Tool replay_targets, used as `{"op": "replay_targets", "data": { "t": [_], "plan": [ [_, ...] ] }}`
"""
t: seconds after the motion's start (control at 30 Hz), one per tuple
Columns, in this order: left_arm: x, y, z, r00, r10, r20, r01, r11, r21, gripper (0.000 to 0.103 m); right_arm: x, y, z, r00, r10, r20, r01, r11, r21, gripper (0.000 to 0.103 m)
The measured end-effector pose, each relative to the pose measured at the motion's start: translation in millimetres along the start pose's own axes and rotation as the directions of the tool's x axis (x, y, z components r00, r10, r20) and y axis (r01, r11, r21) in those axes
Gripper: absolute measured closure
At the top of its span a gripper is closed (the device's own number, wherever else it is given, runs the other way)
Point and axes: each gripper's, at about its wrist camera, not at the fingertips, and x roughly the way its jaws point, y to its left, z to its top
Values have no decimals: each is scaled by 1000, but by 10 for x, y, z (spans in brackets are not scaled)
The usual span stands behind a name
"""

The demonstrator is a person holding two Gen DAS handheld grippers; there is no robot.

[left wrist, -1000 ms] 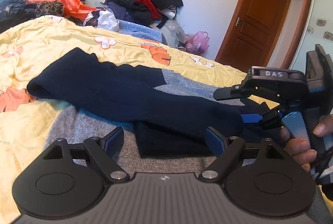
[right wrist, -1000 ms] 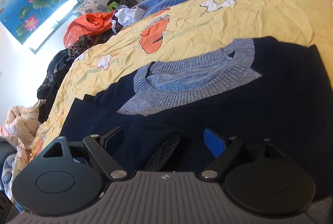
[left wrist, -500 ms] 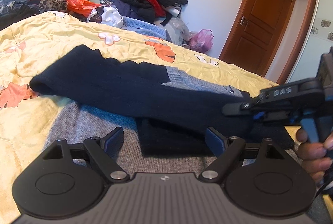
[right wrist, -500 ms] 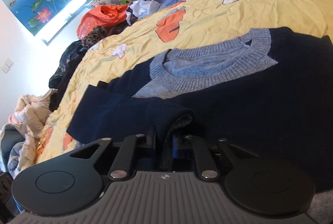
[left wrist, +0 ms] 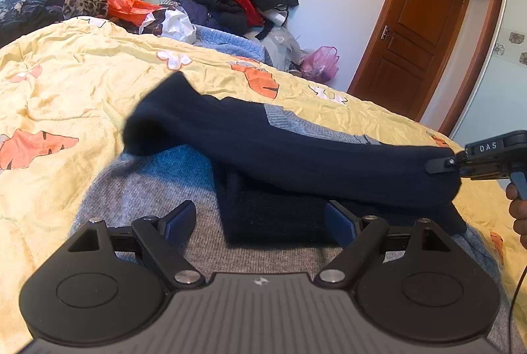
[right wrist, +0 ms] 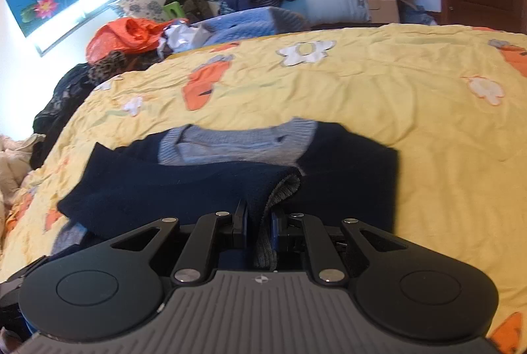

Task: Fold small clothes

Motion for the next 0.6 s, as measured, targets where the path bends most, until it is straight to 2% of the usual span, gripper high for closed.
{"op": "replay_targets", "data": {
  "t": [0.33, 0.5, 0.57, 0.6],
  "plan": [
    [3, -1, -4, 1000, 1, -1, -1, 1000, 0, 17, -101, -512, -54, 995, -100, -12, 101, 994, 36, 83],
    [0, -2, -3, 1000, 1, -2, -1, 1000, 0, 17, -17, -554, -109, 993, -113, -23, 114, 993, 40, 83],
    [-3, -3, -2, 1000, 2, -2, -2, 1000, 2, 17, 31, -560, -134, 993, -114, -15, 114, 992, 54, 79],
    [1, -7, -5, 1000, 5, -5, -5, 1000, 8, 17, 44, -563, -137, 993, -116, -6, 117, 991, 72, 70]
  ]
}}
